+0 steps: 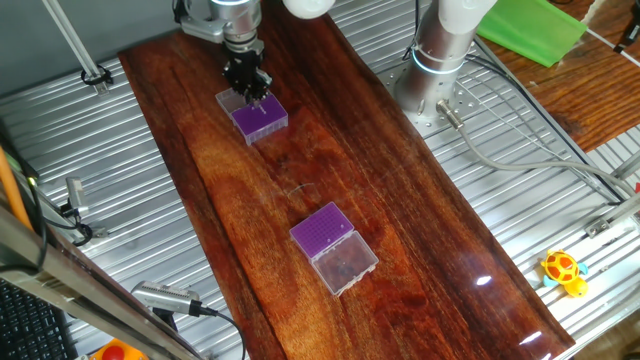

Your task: Transfer all small pipette tips from one holder to another

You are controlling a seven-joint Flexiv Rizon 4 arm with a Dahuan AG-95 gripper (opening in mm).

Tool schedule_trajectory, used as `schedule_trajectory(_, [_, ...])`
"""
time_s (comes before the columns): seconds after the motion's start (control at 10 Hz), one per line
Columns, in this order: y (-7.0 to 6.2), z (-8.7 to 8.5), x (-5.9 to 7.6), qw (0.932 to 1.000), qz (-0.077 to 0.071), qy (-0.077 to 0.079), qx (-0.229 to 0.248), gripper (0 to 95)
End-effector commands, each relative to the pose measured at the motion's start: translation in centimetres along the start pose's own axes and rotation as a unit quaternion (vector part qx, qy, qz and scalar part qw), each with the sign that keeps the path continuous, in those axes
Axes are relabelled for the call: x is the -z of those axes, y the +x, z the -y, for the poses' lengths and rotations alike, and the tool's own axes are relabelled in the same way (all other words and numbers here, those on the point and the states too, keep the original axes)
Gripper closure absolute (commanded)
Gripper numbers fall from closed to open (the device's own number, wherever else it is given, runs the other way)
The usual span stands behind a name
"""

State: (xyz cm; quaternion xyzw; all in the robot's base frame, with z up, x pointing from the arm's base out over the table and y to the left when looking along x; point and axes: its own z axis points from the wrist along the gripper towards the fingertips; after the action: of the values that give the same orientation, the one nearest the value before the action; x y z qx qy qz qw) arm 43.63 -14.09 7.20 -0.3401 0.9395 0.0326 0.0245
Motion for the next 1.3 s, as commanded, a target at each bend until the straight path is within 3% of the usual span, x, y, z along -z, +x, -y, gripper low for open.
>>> schedule_trajectory(0.1, [-0.1, -0.1, 0.3, 1.0, 0.002, -0.003, -0.006, 76.0])
schedule_trajectory(0.4, [-2.7, -1.7, 1.7, 0.9997, 0.007, -0.012, -0.023, 76.0])
schedule_trajectory(0.6, [-5.2, -4.4, 2.3, 0.9987, 0.004, -0.01, -0.05, 76.0])
schedule_trajectory(0.7, [-8.2, -7.4, 2.9, 0.9969, -0.003, -0.006, -0.078, 76.0])
schedule_trajectory(0.9, [-10.7, -10.5, 3.1, 0.9941, -0.018, 0.009, -0.106, 76.0])
schedule_trajectory(1.1, [-10.8, -10.6, 3.2, 0.9938, -0.02, 0.01, -0.109, 76.0])
schedule_trajectory(1.2, [-10.7, -10.5, 3.2, 0.994, -0.023, 0.012, -0.107, 95.0])
schedule_trajectory(1.3, [-10.7, -10.5, 3.2, 0.9952, -0.027, 0.007, -0.093, 95.0])
